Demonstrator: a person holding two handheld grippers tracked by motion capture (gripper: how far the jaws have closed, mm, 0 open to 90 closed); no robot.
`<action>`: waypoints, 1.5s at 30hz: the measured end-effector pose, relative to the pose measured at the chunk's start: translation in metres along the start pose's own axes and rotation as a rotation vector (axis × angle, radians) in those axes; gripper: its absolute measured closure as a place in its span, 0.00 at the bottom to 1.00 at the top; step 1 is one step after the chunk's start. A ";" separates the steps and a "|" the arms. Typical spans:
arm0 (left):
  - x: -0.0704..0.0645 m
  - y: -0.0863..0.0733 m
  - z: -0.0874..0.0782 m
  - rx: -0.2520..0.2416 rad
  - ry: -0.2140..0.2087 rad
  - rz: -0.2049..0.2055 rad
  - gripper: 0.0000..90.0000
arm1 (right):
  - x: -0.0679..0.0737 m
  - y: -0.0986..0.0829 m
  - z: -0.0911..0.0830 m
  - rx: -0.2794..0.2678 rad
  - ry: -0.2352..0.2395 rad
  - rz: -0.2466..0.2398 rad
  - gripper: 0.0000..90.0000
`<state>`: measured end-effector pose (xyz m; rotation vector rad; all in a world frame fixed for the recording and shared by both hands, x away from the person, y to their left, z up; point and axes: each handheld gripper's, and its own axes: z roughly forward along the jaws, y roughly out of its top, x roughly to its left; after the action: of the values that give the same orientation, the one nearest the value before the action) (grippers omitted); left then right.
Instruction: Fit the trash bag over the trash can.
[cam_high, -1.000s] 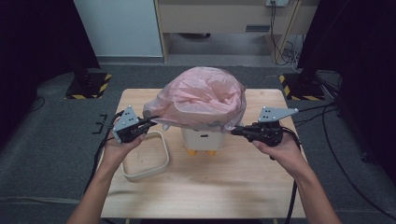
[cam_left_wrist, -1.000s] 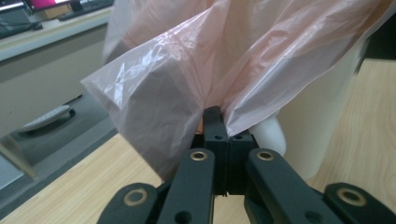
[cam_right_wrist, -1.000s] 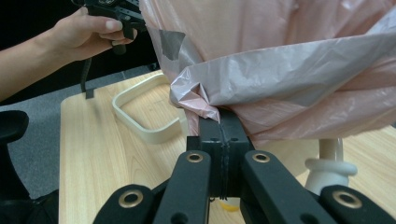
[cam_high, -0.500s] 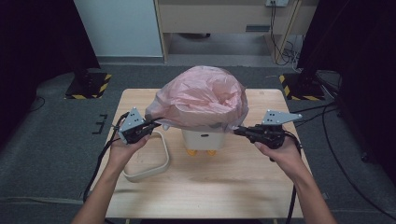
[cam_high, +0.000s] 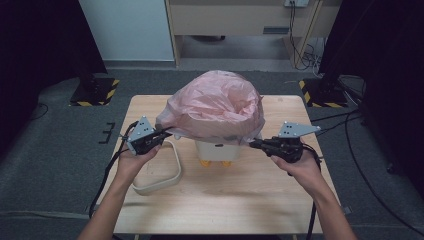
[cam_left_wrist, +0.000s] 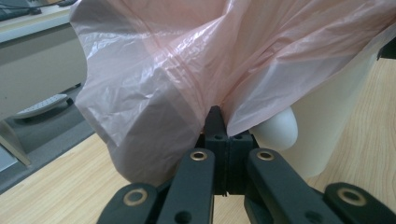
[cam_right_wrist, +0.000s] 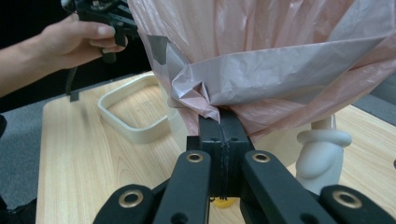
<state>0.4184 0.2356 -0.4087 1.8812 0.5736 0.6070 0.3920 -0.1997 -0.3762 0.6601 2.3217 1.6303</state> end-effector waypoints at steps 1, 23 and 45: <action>0.000 -0.001 0.000 0.002 0.000 0.000 1.00 | 0.000 0.000 0.000 0.007 -0.006 -0.002 1.00; -0.012 -0.002 -0.022 -0.056 0.043 0.047 0.56 | -0.001 0.009 -0.053 -0.009 -0.120 0.034 0.58; -0.025 0.010 -0.047 -0.126 0.030 0.044 0.44 | -0.076 0.110 -0.025 -0.048 -0.237 0.062 0.62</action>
<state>0.3706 0.2486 -0.3872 1.7724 0.5022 0.6859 0.4727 -0.2268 -0.2700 0.8710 2.1075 1.5340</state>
